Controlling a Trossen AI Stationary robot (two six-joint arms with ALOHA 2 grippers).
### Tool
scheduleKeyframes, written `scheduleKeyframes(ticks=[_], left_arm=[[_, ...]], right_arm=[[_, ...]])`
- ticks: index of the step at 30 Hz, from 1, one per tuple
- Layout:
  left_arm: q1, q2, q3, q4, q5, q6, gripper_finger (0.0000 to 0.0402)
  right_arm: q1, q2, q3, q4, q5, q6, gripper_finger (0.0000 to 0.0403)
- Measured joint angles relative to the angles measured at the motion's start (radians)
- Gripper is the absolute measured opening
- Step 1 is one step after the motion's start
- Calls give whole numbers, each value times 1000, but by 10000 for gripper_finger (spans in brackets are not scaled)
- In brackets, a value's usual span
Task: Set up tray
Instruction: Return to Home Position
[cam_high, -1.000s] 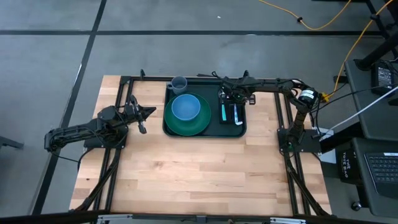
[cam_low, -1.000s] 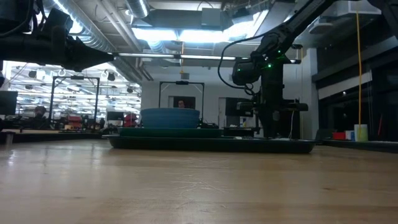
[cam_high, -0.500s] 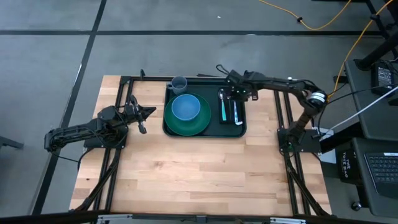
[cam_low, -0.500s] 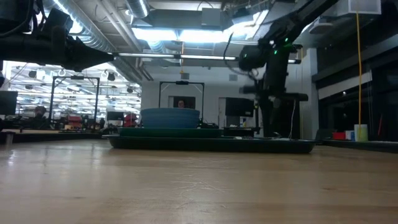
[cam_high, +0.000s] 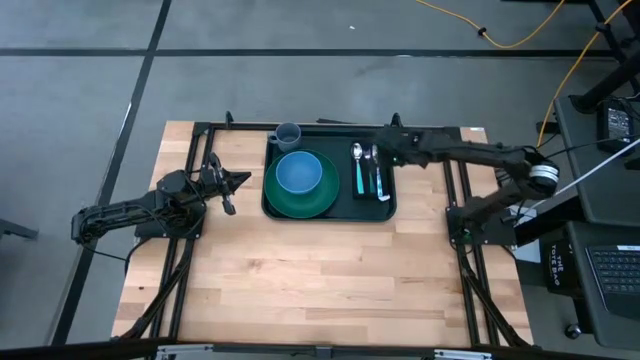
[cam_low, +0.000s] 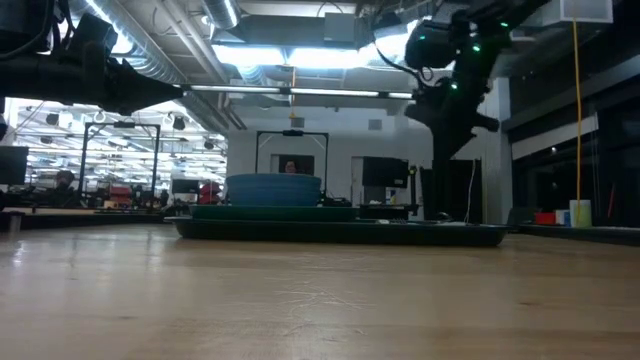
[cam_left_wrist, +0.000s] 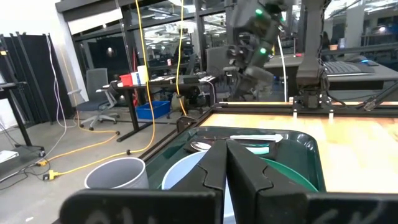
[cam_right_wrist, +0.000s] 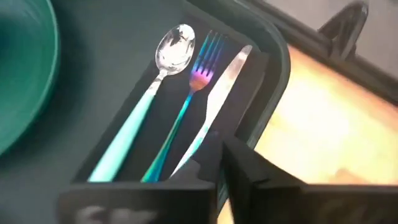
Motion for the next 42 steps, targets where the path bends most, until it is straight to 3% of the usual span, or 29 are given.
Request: scheduleKeyframes(ticks=[10,17,22,25,31,42], left_arm=[[0,0,0,-2,0,0,4],[0,0,0,-2,0,0,4],[0,0,0,-3,3,-30,6],[0,0,0,-11,3,-42,5],[0,0,0,-38,4,-68,6],[0,0,0,-48,0,-79,6]], right_arm=[[177,-296,-418,551,1,-204,6],[312,-496,-596,758,-120,-396,4],[331,-627,-744,905,-128,-441,9],[331,-687,-839,1013,-200,-465,7],[331,-810,-964,1083,-233,-471,6],[329,-1004,-1038,1055,-292,-561,9]])
